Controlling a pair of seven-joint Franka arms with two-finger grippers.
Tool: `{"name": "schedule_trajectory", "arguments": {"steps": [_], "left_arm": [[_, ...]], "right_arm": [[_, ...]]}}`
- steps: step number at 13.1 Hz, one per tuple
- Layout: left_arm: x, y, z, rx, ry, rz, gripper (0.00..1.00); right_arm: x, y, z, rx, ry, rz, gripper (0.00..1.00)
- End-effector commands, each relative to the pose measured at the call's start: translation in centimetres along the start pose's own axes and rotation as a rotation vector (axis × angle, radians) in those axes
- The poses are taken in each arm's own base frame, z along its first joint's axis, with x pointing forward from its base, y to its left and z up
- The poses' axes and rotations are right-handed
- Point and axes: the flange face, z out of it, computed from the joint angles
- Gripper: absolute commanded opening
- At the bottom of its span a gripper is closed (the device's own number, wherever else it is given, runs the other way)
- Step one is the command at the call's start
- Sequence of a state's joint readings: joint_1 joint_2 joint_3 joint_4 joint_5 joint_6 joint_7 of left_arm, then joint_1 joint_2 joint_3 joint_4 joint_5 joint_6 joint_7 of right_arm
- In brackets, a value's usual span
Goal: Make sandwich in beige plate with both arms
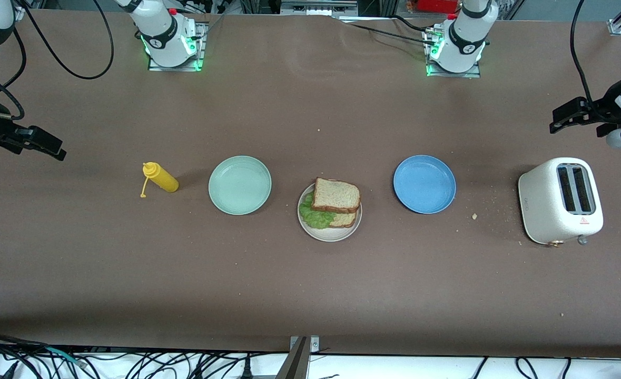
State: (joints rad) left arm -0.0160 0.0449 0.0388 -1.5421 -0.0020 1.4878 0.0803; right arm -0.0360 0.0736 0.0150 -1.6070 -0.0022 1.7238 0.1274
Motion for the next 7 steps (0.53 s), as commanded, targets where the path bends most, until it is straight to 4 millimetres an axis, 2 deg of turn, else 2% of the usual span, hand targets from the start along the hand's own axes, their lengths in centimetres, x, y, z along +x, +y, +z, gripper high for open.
{"name": "schedule_trajectory", "arguments": {"steps": [1,7], "left_arm": [[-0.2,-0.2,-0.8,-0.015,0.019,-0.013,1.0],[0.5,0.2,0.3,-0.006,-0.008,-0.002,1.0]], "right_arm": [[-0.2,0.0,-0.7,0.019,0.007,0.0,1.0],[-0.1,0.0,-0.7,0.019,0.007,-0.001,1.0]]}}
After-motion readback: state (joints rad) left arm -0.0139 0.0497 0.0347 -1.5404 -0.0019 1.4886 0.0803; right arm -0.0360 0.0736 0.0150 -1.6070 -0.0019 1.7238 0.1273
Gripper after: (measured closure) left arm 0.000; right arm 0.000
